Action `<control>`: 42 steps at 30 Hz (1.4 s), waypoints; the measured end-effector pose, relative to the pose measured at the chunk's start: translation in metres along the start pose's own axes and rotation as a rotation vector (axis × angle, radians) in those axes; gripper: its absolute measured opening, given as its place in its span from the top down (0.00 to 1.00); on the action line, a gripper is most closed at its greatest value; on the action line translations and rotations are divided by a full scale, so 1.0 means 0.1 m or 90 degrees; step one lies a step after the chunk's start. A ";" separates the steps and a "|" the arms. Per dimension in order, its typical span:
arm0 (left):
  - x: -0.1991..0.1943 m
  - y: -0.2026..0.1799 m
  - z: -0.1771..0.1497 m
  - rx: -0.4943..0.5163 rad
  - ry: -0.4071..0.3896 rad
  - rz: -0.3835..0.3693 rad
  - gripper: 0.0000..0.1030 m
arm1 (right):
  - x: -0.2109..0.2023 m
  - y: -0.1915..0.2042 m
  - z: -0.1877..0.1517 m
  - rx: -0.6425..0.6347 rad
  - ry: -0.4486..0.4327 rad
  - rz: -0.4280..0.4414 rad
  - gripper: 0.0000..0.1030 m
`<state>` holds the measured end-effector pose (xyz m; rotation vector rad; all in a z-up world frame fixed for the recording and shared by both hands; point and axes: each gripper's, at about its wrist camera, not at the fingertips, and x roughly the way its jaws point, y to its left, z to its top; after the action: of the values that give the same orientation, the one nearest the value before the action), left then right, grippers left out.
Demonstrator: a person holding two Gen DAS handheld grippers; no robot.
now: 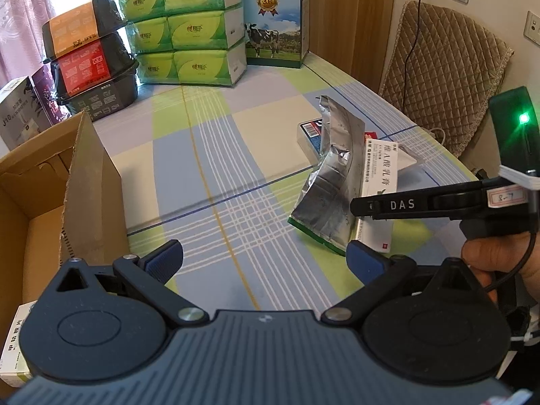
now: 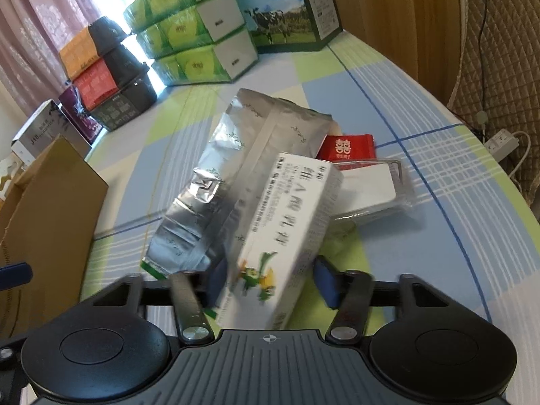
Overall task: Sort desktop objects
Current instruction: 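Lower the right tool to the white box while the left tool approaches the silver foil bag, then grasp the white box with the right tool while the left tool grasps the silver foil bag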
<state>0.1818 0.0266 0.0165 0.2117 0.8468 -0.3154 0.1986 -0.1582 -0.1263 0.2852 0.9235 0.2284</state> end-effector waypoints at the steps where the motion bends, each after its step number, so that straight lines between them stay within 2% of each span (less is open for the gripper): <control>1: 0.00 -0.01 0.00 0.002 0.000 -0.001 0.02 | -0.02 -0.01 0.00 -0.007 0.001 -0.003 0.53; 4: 0.03 -0.04 0.02 0.010 0.001 -0.003 0.02 | -0.12 -0.06 0.00 -0.031 0.000 -0.010 0.58; 5: 0.04 -0.05 0.03 0.011 0.003 -0.004 0.02 | -0.18 -0.09 0.01 -0.039 0.000 -0.011 0.65; 6: 0.06 -0.07 0.04 0.013 0.004 -0.006 0.02 | -0.23 -0.10 0.01 -0.050 0.000 -0.013 0.67; 10: 0.12 -0.15 0.09 0.020 0.006 -0.014 0.02 | -0.36 -0.22 -0.01 -0.095 0.006 -0.047 0.68; 13: 0.17 -0.22 0.12 0.023 0.008 -0.024 0.02 | -0.42 -0.31 -0.01 -0.088 0.004 -0.053 0.67; 14: 0.19 -0.25 0.13 0.026 0.008 -0.028 0.02 | -0.43 -0.33 -0.01 -0.086 0.000 -0.050 0.66; 18: 0.29 -0.31 0.16 0.040 0.008 -0.042 0.02 | -0.40 -0.31 -0.03 -0.107 -0.005 -0.057 0.45; 26: 0.49 -0.29 0.28 0.058 0.016 -0.037 0.02 | -0.22 -0.19 -0.21 -0.240 -0.006 -0.077 0.45; 28: 0.53 -0.30 0.30 0.064 0.012 -0.043 0.02 | -0.22 -0.20 -0.23 -0.247 -0.011 -0.075 0.53; 29: 0.55 -0.31 0.31 0.068 0.009 -0.048 0.02 | -0.23 -0.22 -0.24 -0.241 -0.009 -0.071 0.69; 32: 0.67 -0.34 0.36 0.084 0.006 -0.064 0.03 | -0.27 -0.26 -0.25 -0.219 -0.006 -0.060 0.78; 40: 1.05 -0.52 0.52 0.128 0.046 -0.100 0.20 | -0.46 -0.34 -0.39 -0.182 0.001 -0.047 0.78; 41: 1.10 -0.54 0.52 0.133 0.055 -0.098 0.30 | -0.48 -0.34 -0.42 -0.178 0.002 -0.045 0.78; 42: 1.15 -0.57 0.52 0.139 0.065 -0.095 0.46 | -0.51 -0.35 -0.44 -0.176 0.003 -0.043 0.78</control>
<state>0.2693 -0.0643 -0.0408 0.3719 0.9315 -0.5416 0.1362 -0.2002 -0.1249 -0.0015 0.8927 0.2901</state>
